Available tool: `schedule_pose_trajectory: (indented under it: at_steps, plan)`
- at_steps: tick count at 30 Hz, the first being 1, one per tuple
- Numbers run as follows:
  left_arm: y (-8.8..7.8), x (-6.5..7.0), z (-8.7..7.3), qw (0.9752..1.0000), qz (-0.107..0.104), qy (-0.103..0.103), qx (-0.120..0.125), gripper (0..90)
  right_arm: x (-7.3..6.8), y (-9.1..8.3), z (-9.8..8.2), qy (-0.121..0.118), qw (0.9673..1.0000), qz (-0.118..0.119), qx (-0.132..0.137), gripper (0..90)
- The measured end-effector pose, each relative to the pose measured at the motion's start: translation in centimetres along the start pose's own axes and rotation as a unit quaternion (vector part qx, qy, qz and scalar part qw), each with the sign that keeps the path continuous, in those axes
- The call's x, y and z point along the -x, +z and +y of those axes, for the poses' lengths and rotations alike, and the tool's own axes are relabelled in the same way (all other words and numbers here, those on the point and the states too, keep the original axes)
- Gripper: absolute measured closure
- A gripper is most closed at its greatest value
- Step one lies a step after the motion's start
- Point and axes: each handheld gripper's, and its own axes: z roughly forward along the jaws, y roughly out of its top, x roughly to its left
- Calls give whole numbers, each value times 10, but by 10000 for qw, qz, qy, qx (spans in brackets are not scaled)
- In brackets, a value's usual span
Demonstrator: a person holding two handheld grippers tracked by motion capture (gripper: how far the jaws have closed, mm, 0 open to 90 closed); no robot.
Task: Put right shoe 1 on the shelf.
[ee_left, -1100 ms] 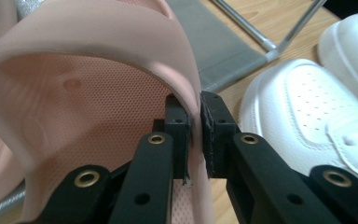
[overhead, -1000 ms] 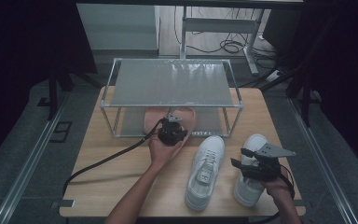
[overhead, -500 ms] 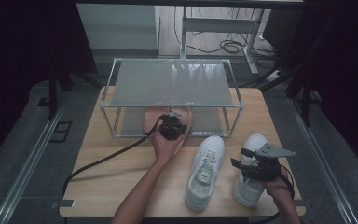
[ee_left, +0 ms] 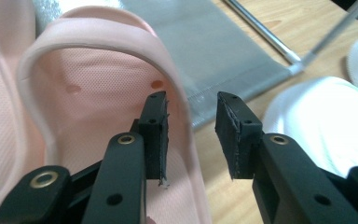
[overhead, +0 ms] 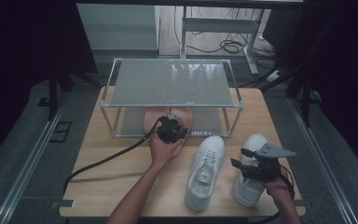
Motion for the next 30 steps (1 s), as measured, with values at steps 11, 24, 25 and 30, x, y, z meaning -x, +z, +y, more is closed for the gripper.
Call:
schedule_pose_trajectory:
  at_steps: [11,24,25,30]
  plan:
    - [-38,-10,-23,9984,-505,257,67,816,-1,0,0,0,10000,3,-2,398]
    - [-75,-20,-52,9960,-674,582,-53,896,-2,1,0,-15,10000,8,-28,397]
    - [-77,-21,-55,9960,-661,599,-70,896,-2,1,0,-17,10000,10,-27,398]
    - [-85,-25,-71,9962,-586,628,-172,894,-1,0,0,7,10000,2,-18,398]
